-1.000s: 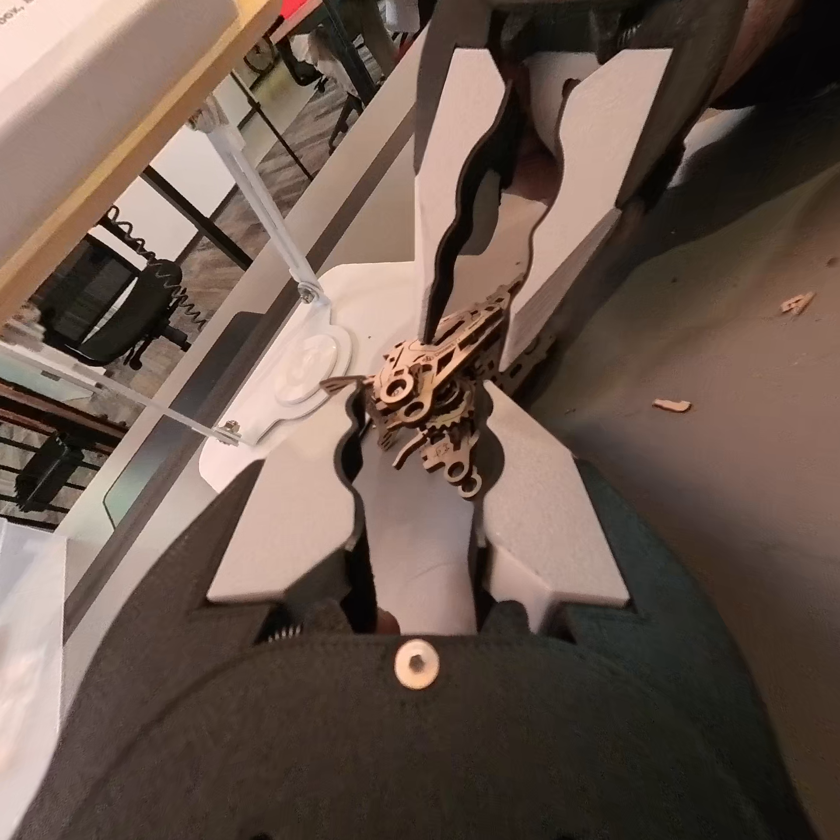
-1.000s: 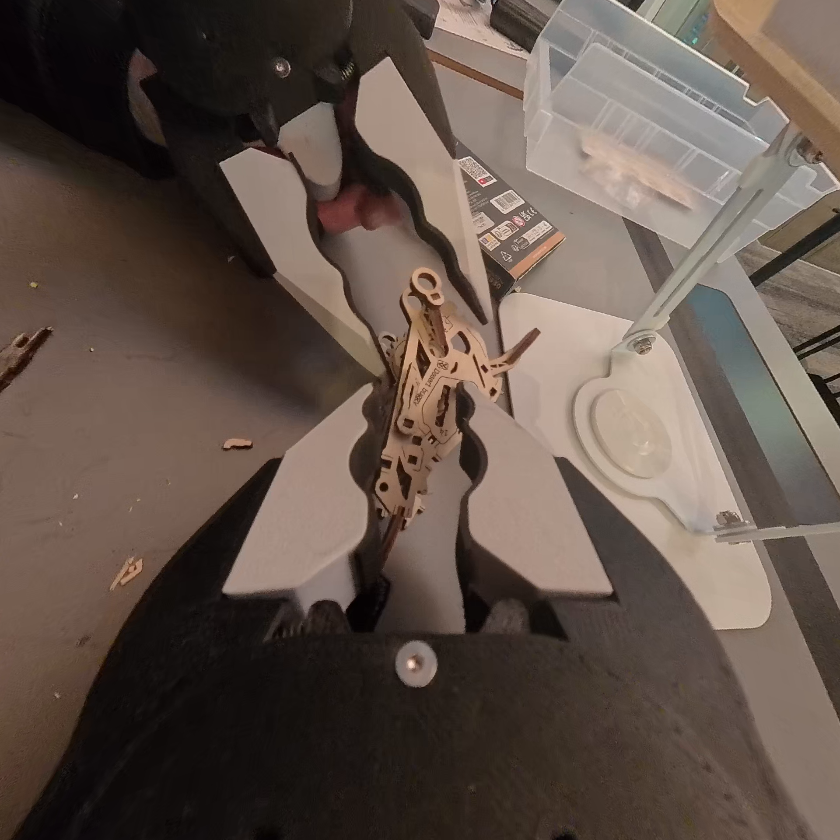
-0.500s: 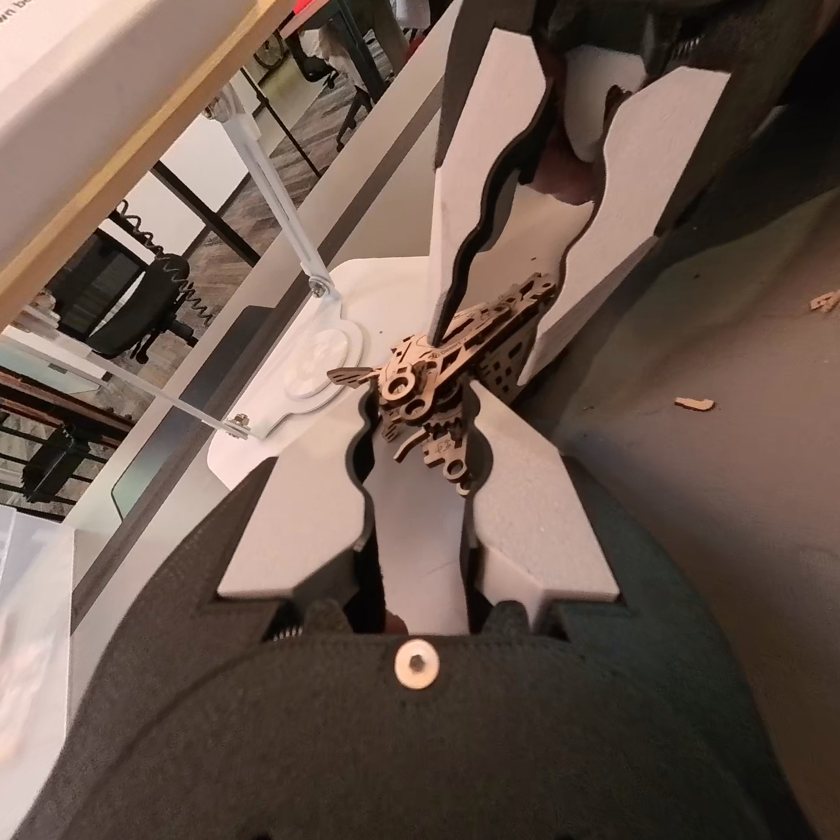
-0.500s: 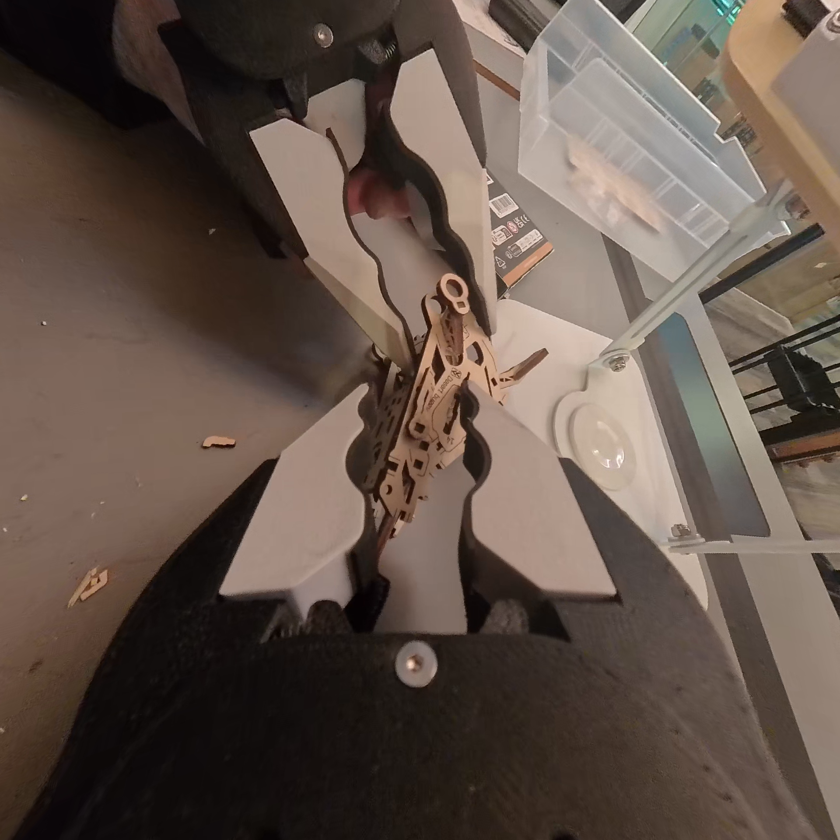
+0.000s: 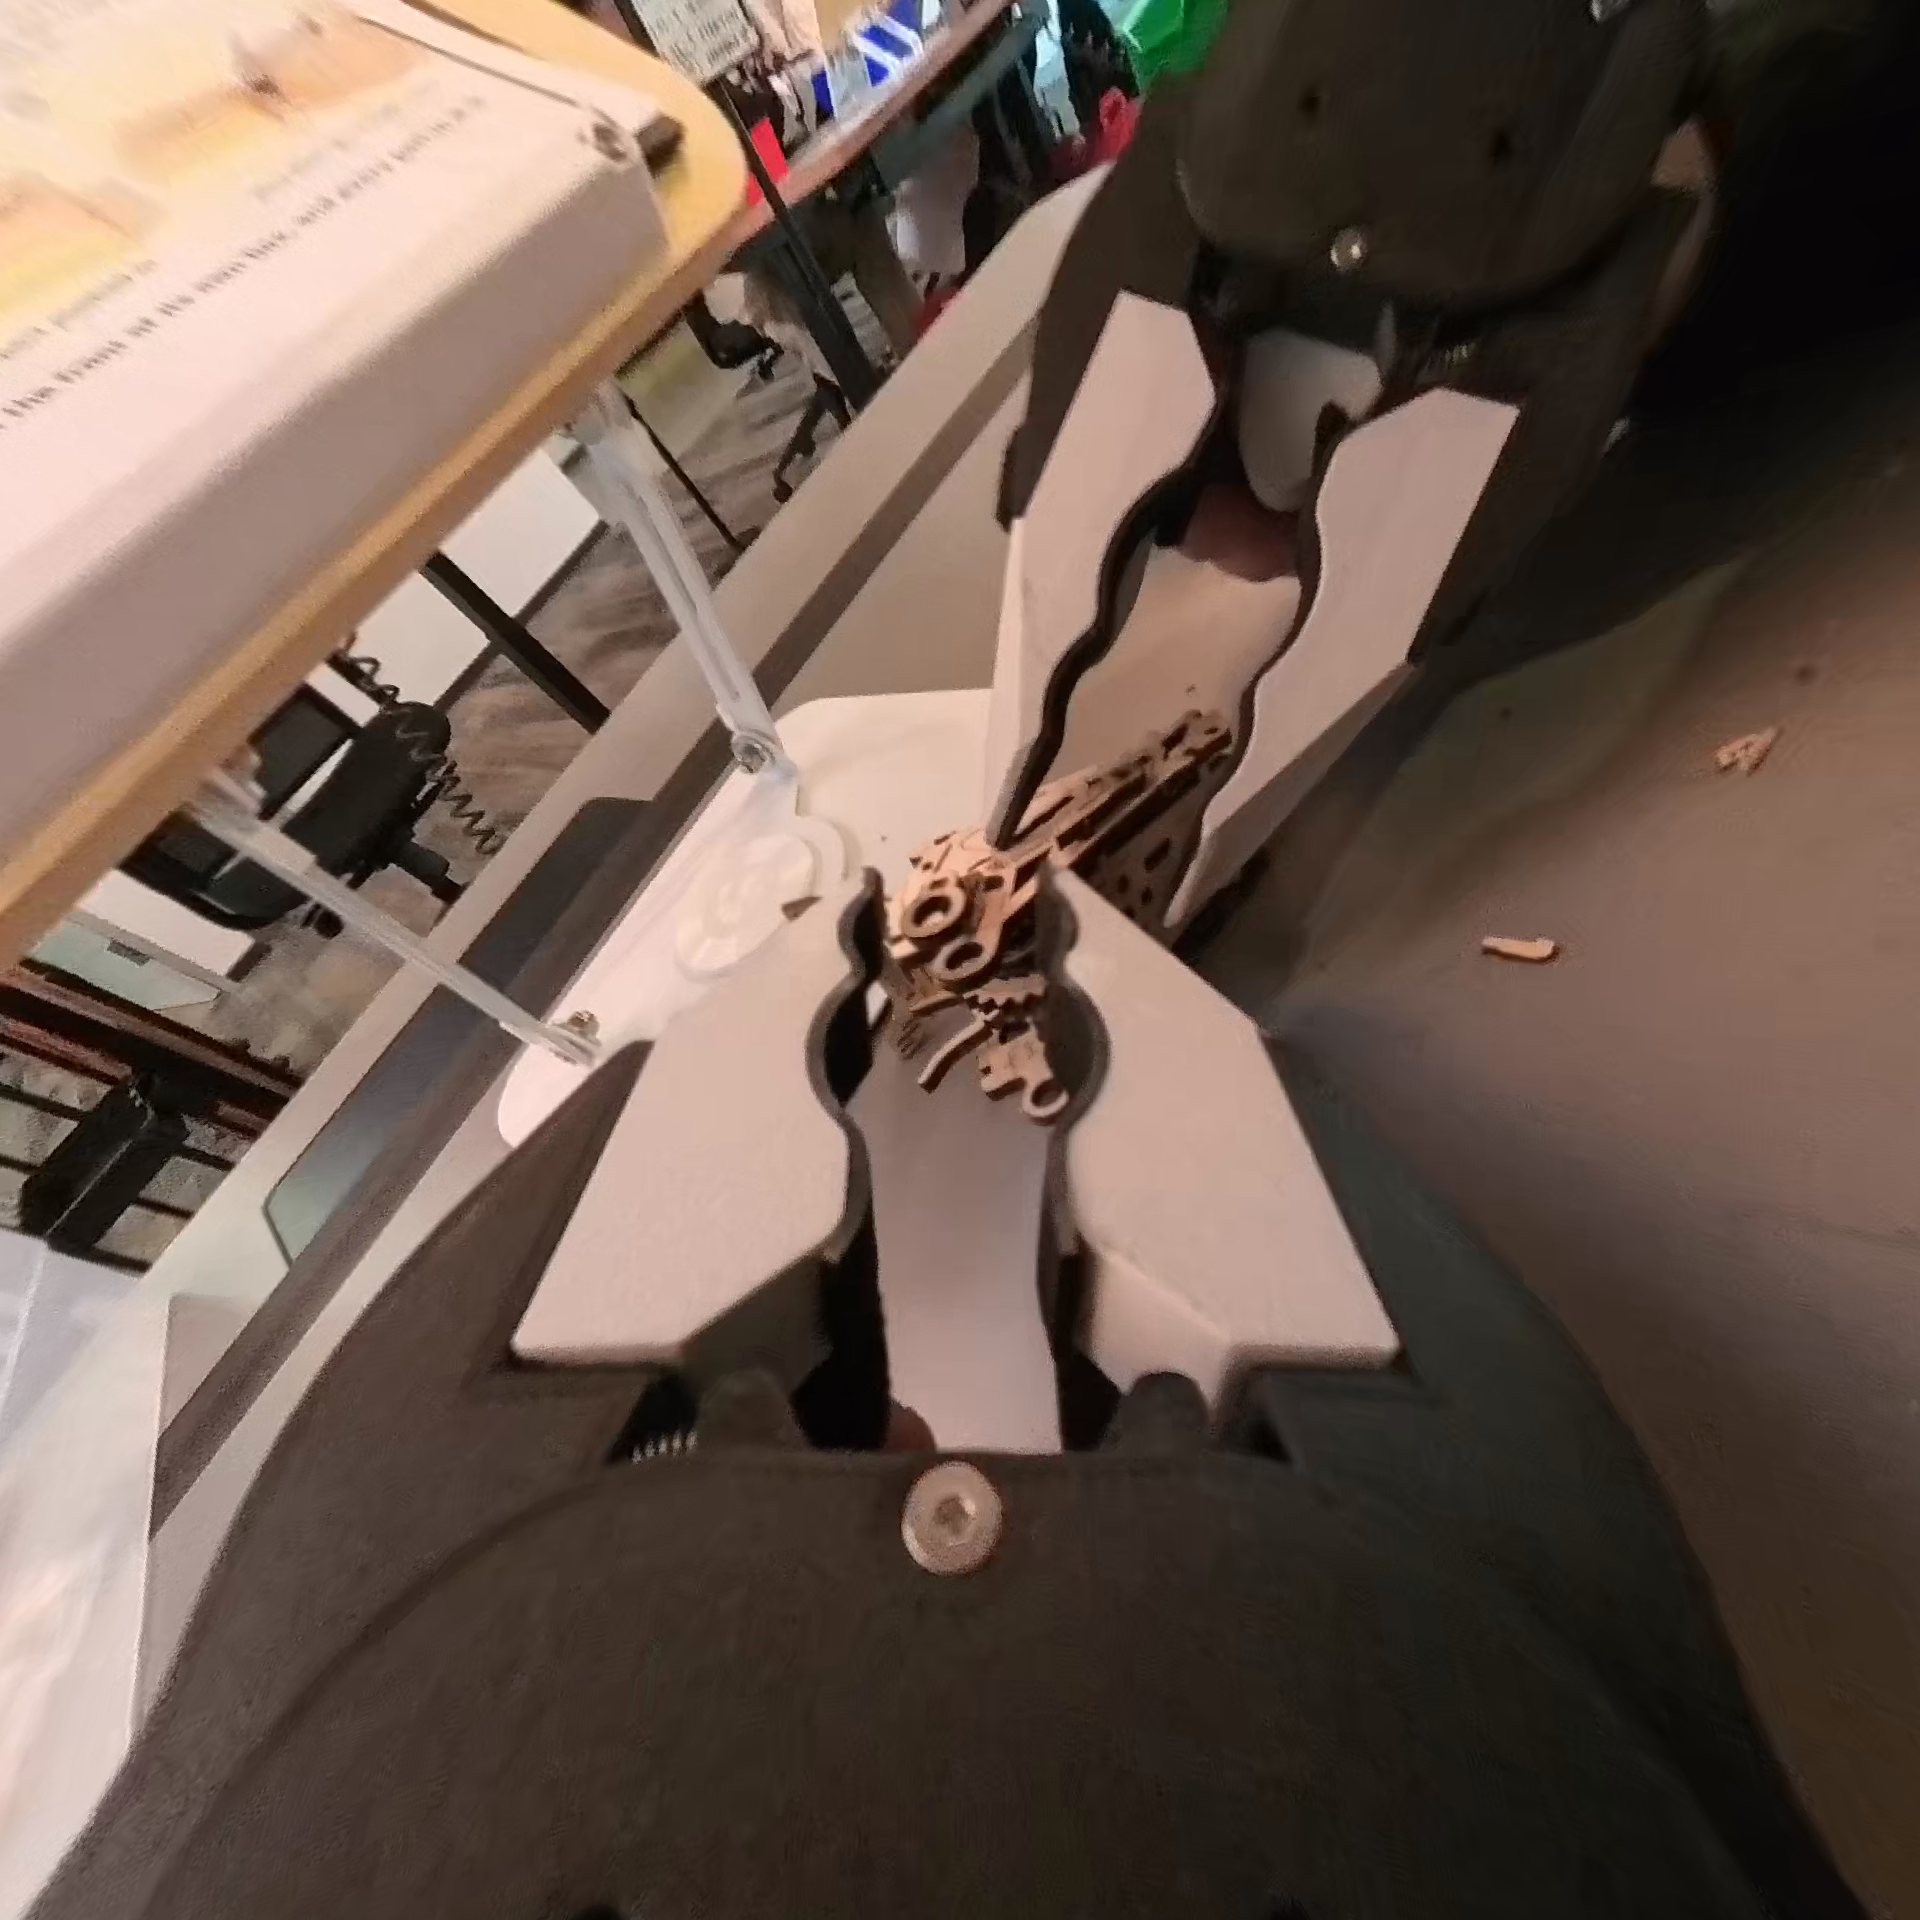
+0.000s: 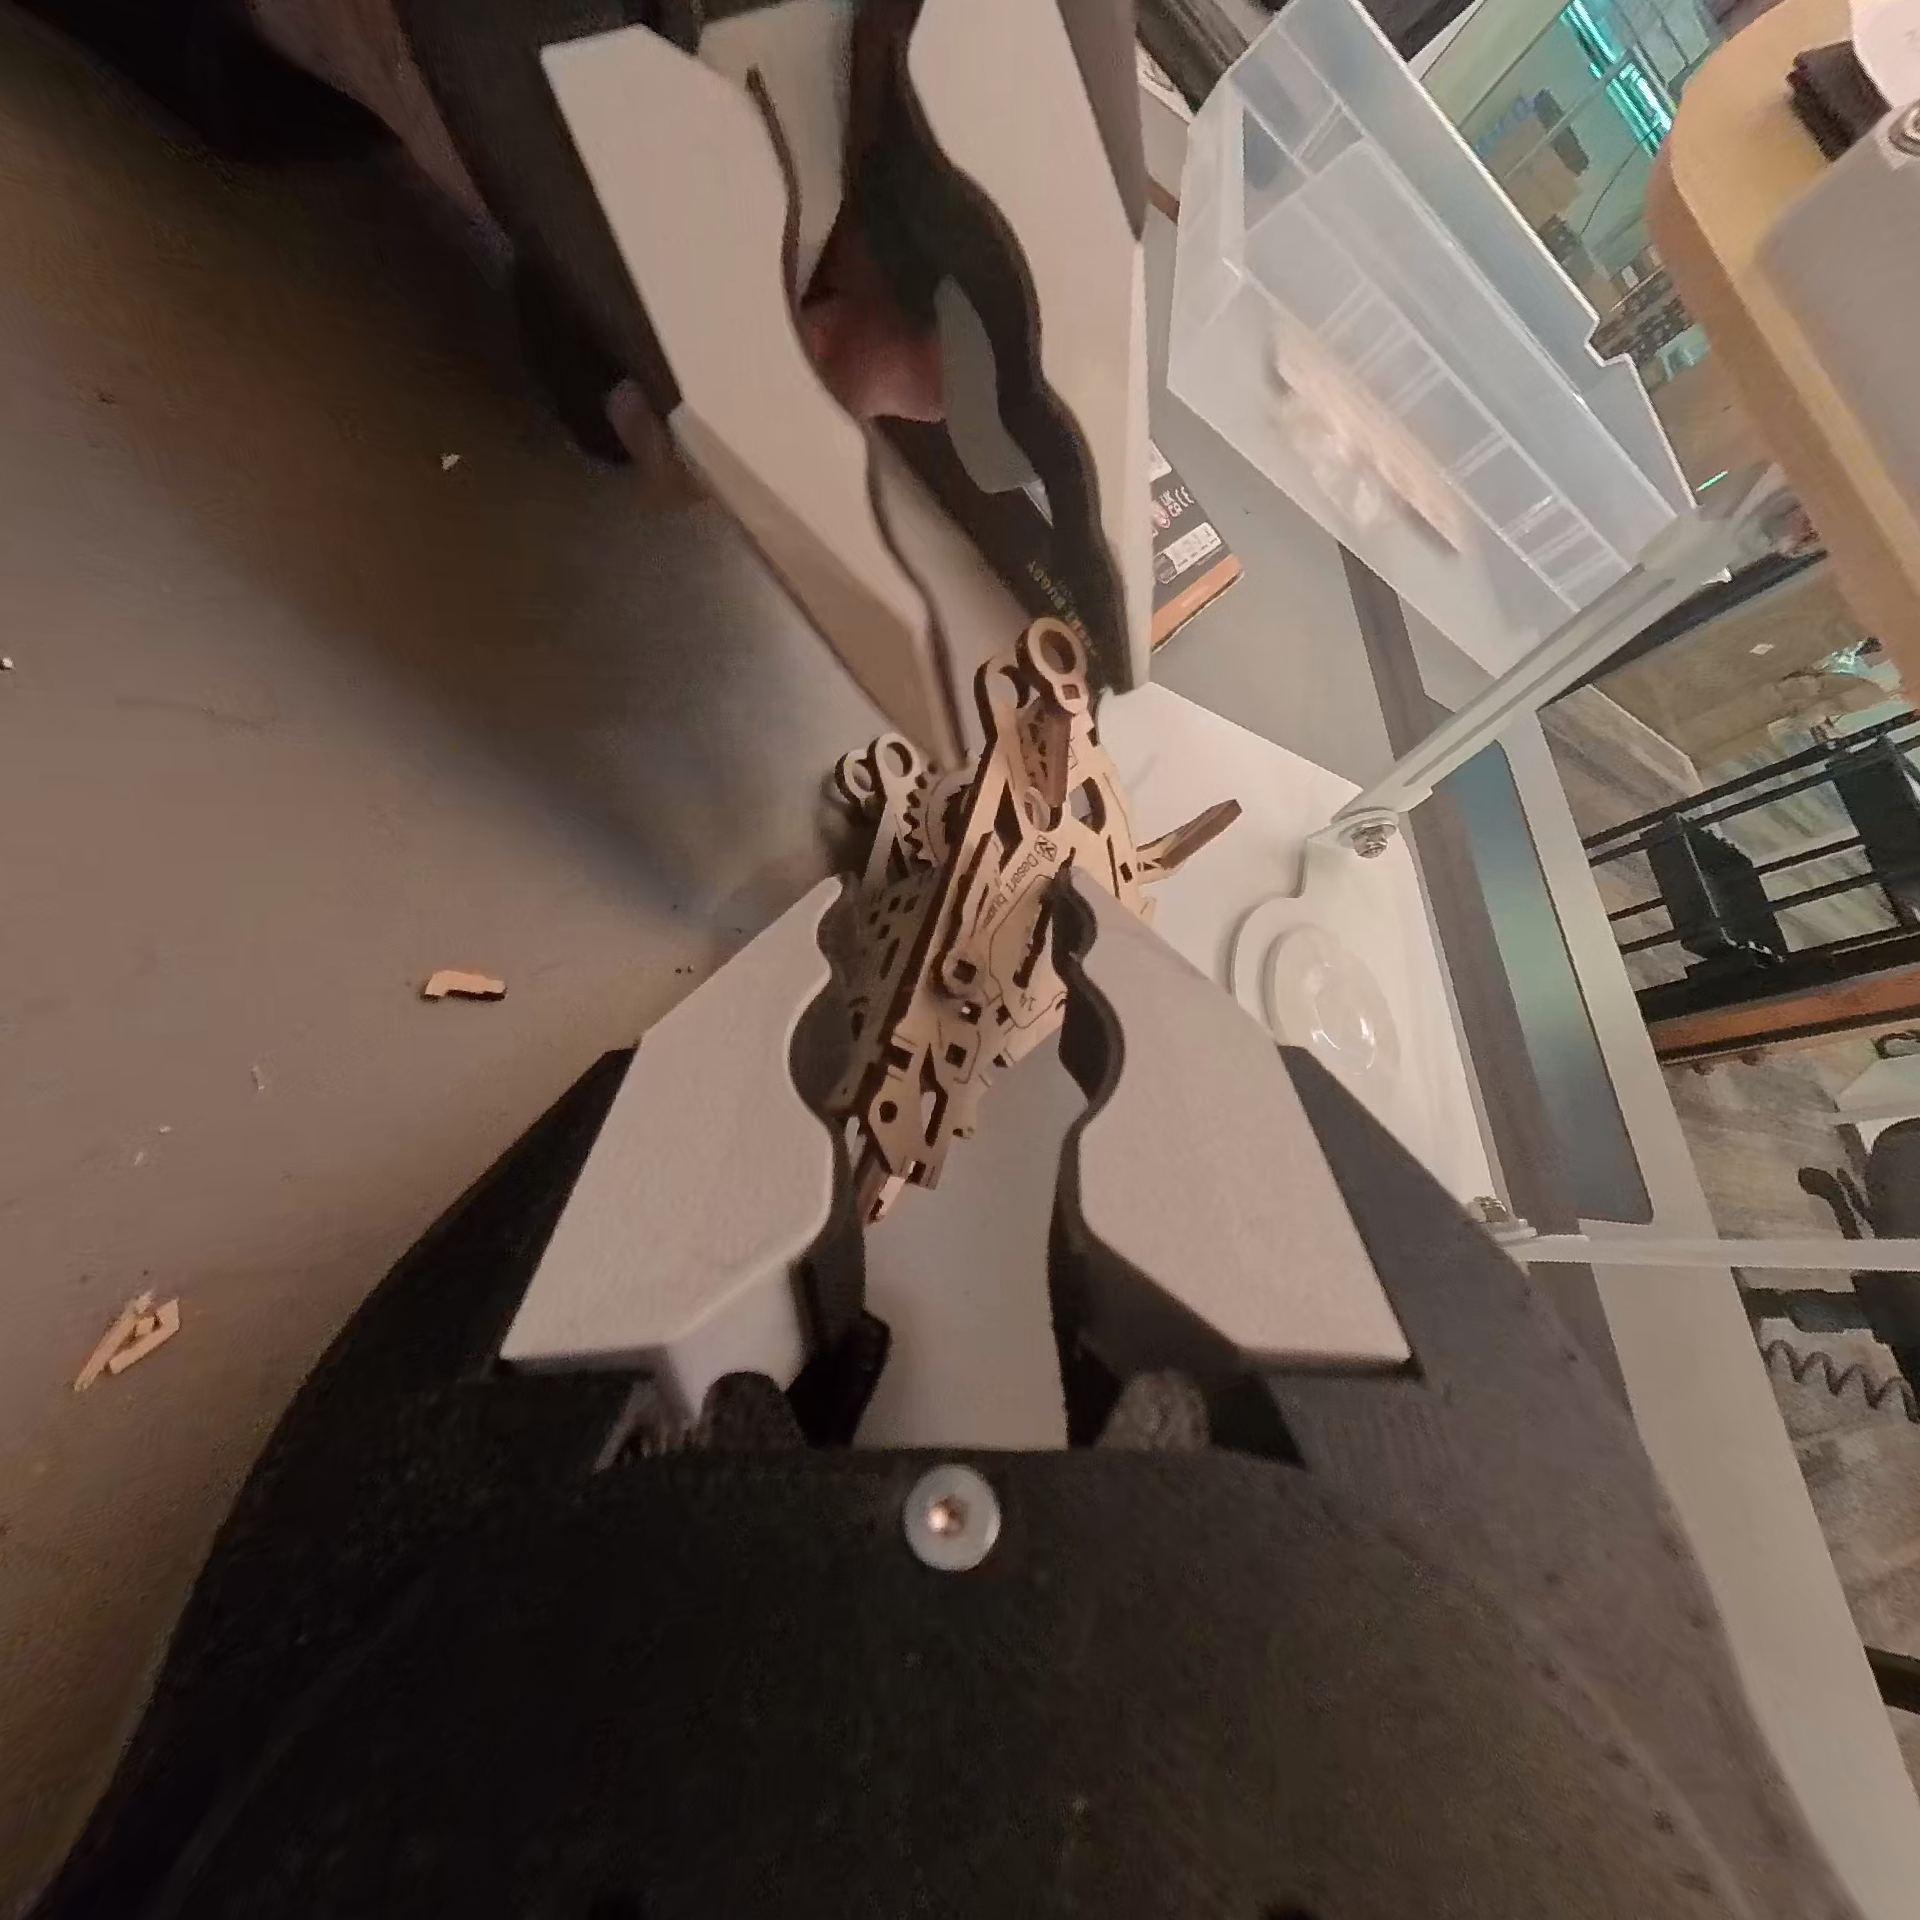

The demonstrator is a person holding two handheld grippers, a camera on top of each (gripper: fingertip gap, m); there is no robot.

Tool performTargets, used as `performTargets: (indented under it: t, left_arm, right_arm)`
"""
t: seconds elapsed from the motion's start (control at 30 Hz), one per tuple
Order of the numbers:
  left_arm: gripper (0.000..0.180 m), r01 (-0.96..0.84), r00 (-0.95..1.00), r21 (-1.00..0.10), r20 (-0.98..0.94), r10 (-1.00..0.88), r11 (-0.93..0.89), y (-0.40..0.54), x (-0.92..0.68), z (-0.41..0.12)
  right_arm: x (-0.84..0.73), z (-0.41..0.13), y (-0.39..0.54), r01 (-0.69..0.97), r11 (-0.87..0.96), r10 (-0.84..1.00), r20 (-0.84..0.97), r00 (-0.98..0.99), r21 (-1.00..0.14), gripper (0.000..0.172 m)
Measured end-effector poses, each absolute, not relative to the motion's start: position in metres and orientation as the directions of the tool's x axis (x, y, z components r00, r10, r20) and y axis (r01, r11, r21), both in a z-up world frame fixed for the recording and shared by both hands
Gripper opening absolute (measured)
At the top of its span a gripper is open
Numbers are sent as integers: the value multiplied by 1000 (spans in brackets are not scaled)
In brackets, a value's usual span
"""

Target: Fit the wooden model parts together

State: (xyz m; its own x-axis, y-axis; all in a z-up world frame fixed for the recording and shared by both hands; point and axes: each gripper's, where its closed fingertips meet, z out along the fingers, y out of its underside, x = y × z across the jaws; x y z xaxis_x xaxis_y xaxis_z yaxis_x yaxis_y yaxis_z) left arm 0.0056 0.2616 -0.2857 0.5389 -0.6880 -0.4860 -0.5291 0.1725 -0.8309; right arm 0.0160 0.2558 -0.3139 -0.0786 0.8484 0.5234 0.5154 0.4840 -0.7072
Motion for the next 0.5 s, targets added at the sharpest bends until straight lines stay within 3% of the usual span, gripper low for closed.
performTargets:
  t: [0.1, 0.5]
  left_arm:
    - [11, -523, 549, -838, -473, -689, 159, 265, 3, -286]
    - [10, -508, 519, -836, -488, -702, 206, 259, 3, -286]
  right_arm:
    - [16, -314, 256, 515, 492, 842, 534, -76, -702, 33]
    - [16, -312, 254, 498, 522, 823, 562, -81, -693, 27]
